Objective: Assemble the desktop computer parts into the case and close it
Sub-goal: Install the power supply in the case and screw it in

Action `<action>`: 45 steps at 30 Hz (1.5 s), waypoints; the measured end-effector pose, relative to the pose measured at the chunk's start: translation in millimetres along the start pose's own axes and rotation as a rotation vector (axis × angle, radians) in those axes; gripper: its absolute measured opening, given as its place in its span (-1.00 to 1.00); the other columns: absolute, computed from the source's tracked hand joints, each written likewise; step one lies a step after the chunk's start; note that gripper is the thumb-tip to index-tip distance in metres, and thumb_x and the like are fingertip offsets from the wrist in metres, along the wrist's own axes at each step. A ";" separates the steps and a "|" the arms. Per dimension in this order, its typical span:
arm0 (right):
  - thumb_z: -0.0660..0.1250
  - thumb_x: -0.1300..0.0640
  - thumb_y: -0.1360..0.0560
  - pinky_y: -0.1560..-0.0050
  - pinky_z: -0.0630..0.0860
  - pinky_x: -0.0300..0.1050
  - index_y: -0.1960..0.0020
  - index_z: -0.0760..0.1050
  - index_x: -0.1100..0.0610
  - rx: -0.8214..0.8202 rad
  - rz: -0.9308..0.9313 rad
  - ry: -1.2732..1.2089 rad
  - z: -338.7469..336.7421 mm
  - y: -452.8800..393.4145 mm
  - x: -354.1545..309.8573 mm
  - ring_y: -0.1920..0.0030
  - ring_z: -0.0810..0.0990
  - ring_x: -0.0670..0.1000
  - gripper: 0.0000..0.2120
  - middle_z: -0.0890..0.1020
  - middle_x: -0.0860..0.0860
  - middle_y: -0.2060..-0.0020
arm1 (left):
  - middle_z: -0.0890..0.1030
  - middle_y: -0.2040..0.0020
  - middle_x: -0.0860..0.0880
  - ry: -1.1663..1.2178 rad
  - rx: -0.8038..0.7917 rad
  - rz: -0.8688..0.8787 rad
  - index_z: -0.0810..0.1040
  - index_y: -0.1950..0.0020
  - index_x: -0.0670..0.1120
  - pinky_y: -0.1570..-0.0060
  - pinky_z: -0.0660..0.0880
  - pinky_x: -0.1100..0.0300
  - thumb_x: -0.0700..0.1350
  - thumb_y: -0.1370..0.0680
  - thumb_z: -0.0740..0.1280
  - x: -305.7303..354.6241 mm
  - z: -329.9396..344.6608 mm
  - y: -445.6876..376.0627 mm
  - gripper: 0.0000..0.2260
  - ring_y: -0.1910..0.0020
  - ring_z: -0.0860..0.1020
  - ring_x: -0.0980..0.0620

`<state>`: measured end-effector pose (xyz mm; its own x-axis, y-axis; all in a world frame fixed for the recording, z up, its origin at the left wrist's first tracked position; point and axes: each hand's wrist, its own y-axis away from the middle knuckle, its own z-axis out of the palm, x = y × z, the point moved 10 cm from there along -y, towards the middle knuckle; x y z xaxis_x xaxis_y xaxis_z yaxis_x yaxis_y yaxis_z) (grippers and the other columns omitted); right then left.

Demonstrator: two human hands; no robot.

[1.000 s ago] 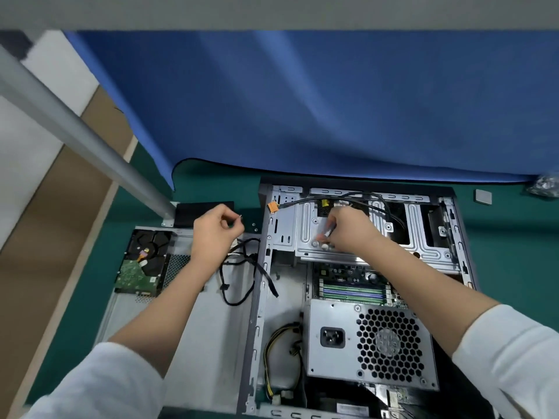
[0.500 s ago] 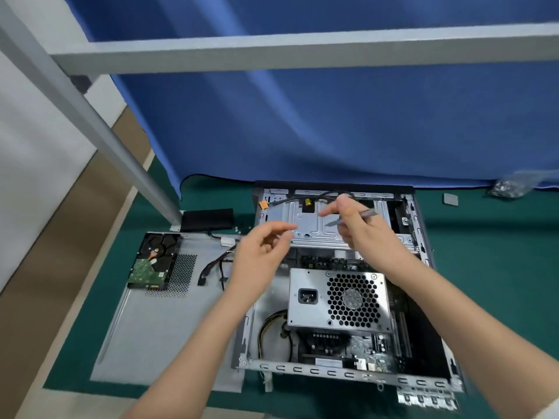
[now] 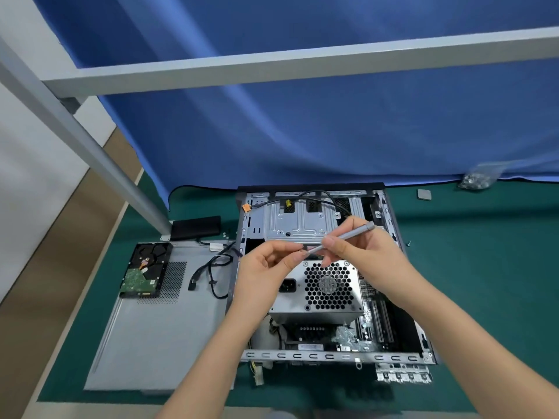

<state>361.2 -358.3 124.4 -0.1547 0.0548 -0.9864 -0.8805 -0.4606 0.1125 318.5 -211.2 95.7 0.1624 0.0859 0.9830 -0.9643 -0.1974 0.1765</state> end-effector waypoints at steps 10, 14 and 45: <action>0.41 0.17 -0.34 0.24 0.54 -0.28 0.12 0.47 0.26 0.037 -0.010 -0.016 -4.8 16.9 0.5 0.33 0.62 -0.05 -0.79 0.65 0.03 0.34 | 0.68 0.14 -0.12 -0.007 -0.019 -0.043 0.66 0.14 -0.04 0.13 0.53 0.29 -0.21 -0.43 0.46 -8.3 9.1 17.5 -0.92 0.15 0.60 0.02; 0.41 0.24 -0.40 0.21 0.54 -0.28 0.11 0.48 0.24 0.022 0.007 0.050 -5.0 19.9 1.9 0.31 0.62 -0.05 -0.87 0.65 0.00 0.33 | 0.70 0.16 -0.04 -0.007 -0.028 -0.049 0.66 0.12 -0.05 0.15 0.54 0.34 -0.23 -0.44 0.45 -11.1 10.9 21.9 -0.91 0.17 0.63 0.12; 0.21 0.00 -0.59 0.04 0.50 -0.04 0.00 0.43 -0.05 -0.376 0.097 1.199 50.2 29.6 19.4 0.11 0.51 -0.09 -0.95 0.58 -0.14 0.08 | 0.45 -0.26 0.16 -0.794 0.030 0.251 0.65 0.25 0.03 -0.35 0.15 0.13 -0.05 -0.42 0.50 -40.1 7.2 36.9 -0.93 -0.38 0.18 0.08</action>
<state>309.6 -326.5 114.6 0.4656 -0.7394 -0.4863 -0.6758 -0.6519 0.3441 277.9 -228.9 63.2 0.0531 -0.6766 0.7345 -0.9874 -0.1454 -0.0625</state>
